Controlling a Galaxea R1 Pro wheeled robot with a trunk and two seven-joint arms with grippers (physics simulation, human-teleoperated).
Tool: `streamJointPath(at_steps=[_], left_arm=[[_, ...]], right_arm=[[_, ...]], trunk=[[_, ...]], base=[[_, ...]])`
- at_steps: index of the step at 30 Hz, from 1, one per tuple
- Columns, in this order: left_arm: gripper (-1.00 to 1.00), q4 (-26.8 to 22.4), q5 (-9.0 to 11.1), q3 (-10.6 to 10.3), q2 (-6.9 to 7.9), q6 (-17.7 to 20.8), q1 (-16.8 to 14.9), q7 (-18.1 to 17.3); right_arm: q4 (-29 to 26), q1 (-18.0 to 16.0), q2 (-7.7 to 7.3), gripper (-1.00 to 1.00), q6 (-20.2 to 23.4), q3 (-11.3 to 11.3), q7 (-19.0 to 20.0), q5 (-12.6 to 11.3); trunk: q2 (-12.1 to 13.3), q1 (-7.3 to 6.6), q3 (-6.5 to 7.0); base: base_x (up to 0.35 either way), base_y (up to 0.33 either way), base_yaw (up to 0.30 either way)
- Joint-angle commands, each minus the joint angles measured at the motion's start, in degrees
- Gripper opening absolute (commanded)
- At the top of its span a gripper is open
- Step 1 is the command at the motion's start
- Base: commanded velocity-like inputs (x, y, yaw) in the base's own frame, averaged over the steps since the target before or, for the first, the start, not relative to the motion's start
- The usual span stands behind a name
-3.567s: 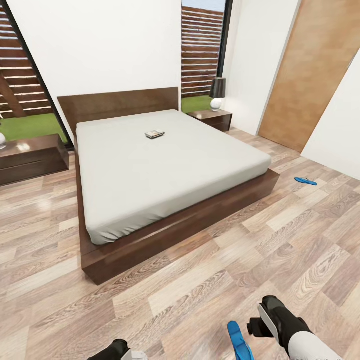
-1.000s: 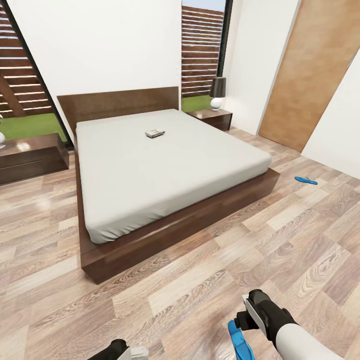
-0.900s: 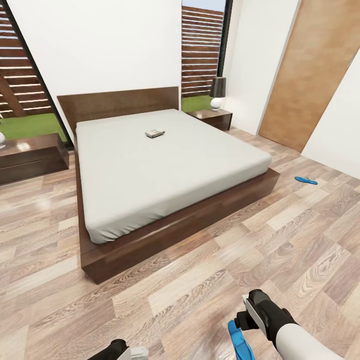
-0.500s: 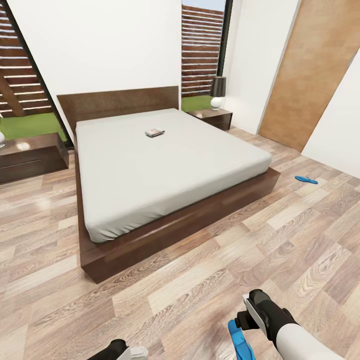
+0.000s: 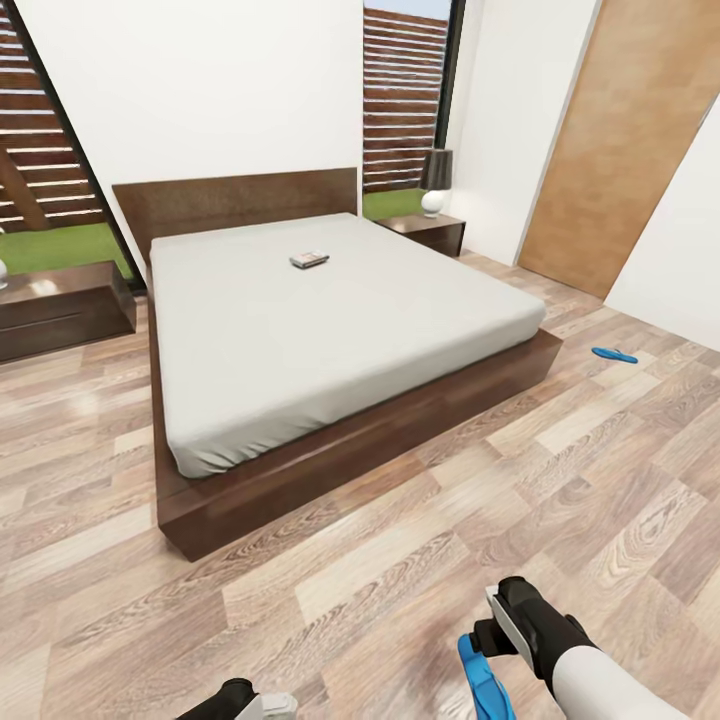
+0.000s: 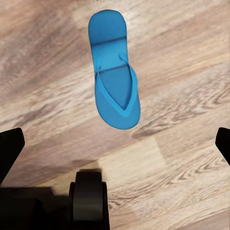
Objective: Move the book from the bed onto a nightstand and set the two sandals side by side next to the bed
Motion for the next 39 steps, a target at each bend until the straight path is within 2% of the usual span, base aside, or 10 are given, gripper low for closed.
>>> streamJointPath(at_steps=[1,20,39], left_arm=[[1.00,-0.1,0.6,0.0,-0.02,0.3,0.0,0.5],[1.00,-0.1,0.5,-0.1,-0.05,0.2,0.0,0.5],[1.00,-0.2,0.6,0.0,0.21,0.2,0.0,0.4]], right_arm=[[-0.1,0.0,0.00,1.00,0.3,0.4,-0.1,0.1],[-0.3,-0.1,0.22,1.00,0.2,1.5,-0.2,0.1],[-0.1,-0.1,-0.09,1.00,-0.1,1.7,0.1,-0.1]], trunk=[[-0.4,0.22,-0.23],[-8.1,4.39,-3.64],[-8.1,4.39,-3.64]], base=[[0.000,0.000,0.000],[0.000,0.000,0.000],[0.000,0.000,0.000]])
